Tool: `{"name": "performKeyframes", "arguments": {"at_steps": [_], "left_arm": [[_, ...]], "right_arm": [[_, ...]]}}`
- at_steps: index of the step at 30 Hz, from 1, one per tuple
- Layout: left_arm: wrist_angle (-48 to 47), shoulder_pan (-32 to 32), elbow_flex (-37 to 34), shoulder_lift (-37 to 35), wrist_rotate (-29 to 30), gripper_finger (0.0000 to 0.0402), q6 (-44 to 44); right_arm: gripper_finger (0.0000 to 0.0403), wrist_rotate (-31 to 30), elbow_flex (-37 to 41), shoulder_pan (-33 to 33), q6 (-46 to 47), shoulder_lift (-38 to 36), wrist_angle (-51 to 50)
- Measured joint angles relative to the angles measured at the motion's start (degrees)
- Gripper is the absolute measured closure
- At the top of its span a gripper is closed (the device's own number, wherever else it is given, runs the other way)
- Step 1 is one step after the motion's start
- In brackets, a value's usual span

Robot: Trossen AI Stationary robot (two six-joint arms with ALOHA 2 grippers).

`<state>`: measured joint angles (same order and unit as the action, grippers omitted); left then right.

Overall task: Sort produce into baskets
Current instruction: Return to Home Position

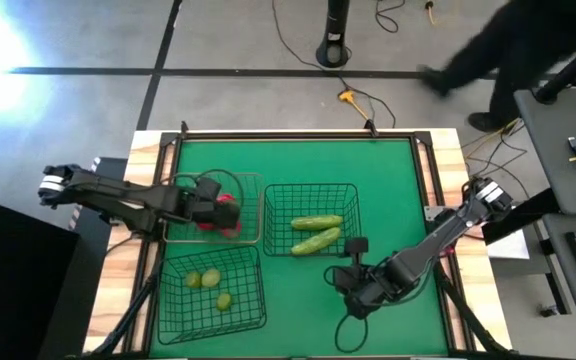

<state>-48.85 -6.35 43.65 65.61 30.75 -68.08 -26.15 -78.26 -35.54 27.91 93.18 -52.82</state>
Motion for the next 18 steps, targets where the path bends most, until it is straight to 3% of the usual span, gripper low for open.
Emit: {"name": "performKeyframes", "arguments": {"at_steps": [10,18], "left_arm": [[-5.5,0.0,9.9,-3.8,2.7,0.0022,10.3],[11.1,0.0,8.7,-6.4,6.1,0.003,22.6]], "right_arm": [[0.0023,0.7,0.0,1.8,-2.5,-4.7,-1.8],[0.003,1.4,2.9,4.6,-10.5,-4.9,2.4]]}}
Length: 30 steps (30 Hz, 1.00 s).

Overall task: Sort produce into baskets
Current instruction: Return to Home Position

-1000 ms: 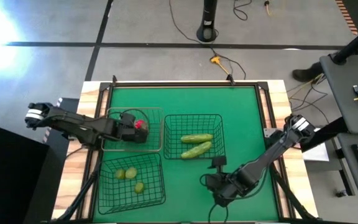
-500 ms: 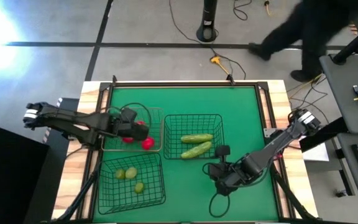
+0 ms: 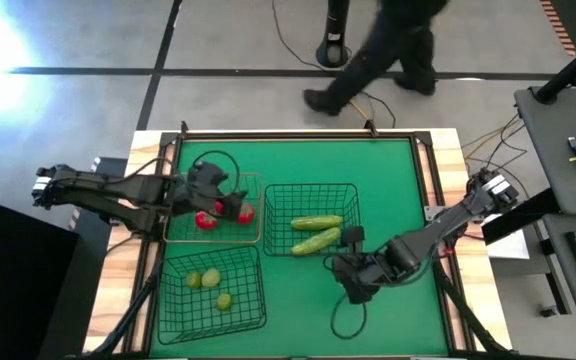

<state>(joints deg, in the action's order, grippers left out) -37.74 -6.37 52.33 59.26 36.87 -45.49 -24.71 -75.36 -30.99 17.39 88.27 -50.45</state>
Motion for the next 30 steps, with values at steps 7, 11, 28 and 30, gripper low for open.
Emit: {"name": "performKeyframes", "arguments": {"at_steps": [7,11,28,30], "left_arm": [[6.2,0.3,-0.2,-0.9,8.2,0.0048,12.4],[5.7,0.2,-0.6,-3.4,8.7,0.0083,14.0],[39.6,0.2,-28.5,-29.1,-7.5,0.0367,36.9],[40.9,0.3,-30.2,-32.8,-8.6,0.0391,38.6]], "right_arm": [[0.0145,5.3,0.7,6.7,-12.7,-0.5,5.8],[0.024,5.5,0.7,9.9,-18.1,-1.3,7.6],[0.039,16.2,28.7,14.9,-22.5,-15.7,61.6],[0.039,16.1,32.7,15.9,-21.9,-17.6,67.3]]}}
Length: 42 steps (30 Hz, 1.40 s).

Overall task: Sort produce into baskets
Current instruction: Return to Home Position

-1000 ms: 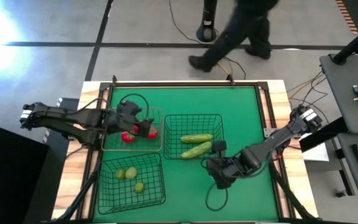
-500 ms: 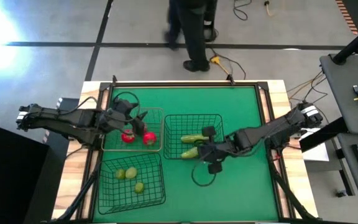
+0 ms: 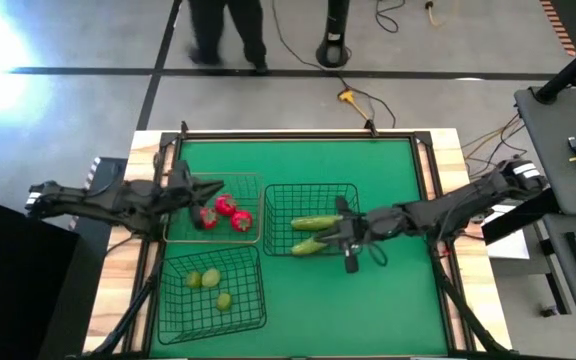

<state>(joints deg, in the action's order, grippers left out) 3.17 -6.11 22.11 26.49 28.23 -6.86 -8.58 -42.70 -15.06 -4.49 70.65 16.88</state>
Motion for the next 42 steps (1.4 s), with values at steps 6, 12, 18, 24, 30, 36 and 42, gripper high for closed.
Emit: {"name": "performKeyframes", "arguments": {"at_steps": [6,12,18,24,30,36,42], "left_arm": [[2.0,-0.1,-2.9,-10.0,-10.7,0.0393,0.8],[8.7,0.8,-5.9,-14.5,-10.0,0.0401,4.8],[13.3,2.3,-8.6,-13.6,-11.9,0.0401,6.4],[14.2,3.2,-9.1,-11.4,-17.4,0.0401,5.3],[17.0,4.5,-9.1,-8.8,-18.4,0.0402,6.0],[16.4,7.8,-9.1,-5.9,-20.3,0.0402,5.6],[11.7,8.3,-9.1,-11.2,-20.3,0.0402,6.9]], "right_arm": [[0.039,-0.3,8.7,1.4,2.9,-8.6,2.3],[0.039,-23.9,13.1,1.8,8.3,-16.6,-3.6],[0.039,-36.5,13.5,1.7,17.1,-20.2,-11.3],[0.039,-34.3,15.0,1.7,14.7,-21.2,-10.8],[0.039,-34.5,25.2,-1.0,13.9,-24.3,-1.6],[0.039,-34.4,37.4,-4.5,5.6,-28.0,21.4],[0.039,-31.1,41.9,-4.8,6.4,-34.9,22.9]]}}
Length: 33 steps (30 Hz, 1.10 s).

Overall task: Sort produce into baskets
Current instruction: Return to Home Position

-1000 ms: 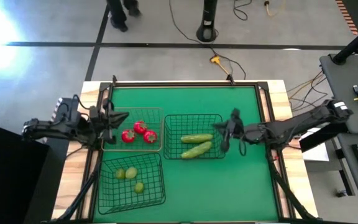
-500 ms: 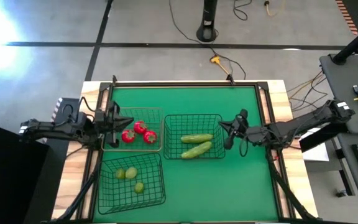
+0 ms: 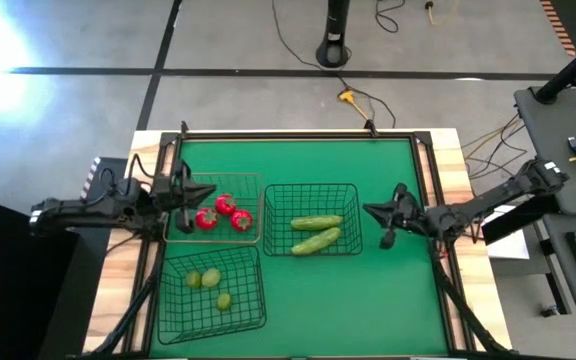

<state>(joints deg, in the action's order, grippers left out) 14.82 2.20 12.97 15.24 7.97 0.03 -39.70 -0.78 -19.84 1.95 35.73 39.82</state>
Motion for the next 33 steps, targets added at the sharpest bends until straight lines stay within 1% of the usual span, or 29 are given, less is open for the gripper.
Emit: {"name": "performKeyframes", "arguments": {"at_steps": [2,6,11,17,21,24,27,31,33], "left_arm": [[-3.4,0.0,0.0,-3.0,0.1,0.0401,-0.7],[-8.6,0.0,-0.1,-9.0,0.3,0.0401,-2.7],[-9.2,0.0,-3.2,-14.9,-0.4,0.0401,-3.7],[-5.5,0.0,-8.2,-15.0,-0.6,0.0401,-5.6],[-4.0,0.0,-10.1,-15.3,-0.6,0.0401,-6.2],[-3.0,0.0,-12.4,-15.3,0.6,0.0401,-7.4],[-3.8,0.0,-12.4,-15.0,0.7,0.0401,-8.7],[-2.9,0.0,-12.4,-15.2,-1.6,0.0401,-8.6],[-2.8,0.0,-12.4,-15.2,-1.9,0.0401,-8.5]], "right_arm": [[0.039,1.2,0.0,-0.2,-1.0,-2.4,-1.3],[0.039,1.7,0.0,-0.2,-4.6,-6.3,-2.9],[0.039,2.5,0.0,-0.2,-7.1,-10.1,-4.4],[0.039,3.0,0.1,-0.2,-5.0,-15.4,-10.2],[0.039,7.8,0.1,-0.1,-2.9,-20.0,-14.1],[0.039,9.7,0.1,-0.1,-2.0,-24.0,-17.5],[0.039,10.4,0.1,-0.1,-1.3,-28.9,-20.8],[0.039,14.1,-0.1,0.6,0.4,-35.8,-29.3],[0.039,15.0,-0.8,1.4,1.1,-35.6,-30.9]]}}
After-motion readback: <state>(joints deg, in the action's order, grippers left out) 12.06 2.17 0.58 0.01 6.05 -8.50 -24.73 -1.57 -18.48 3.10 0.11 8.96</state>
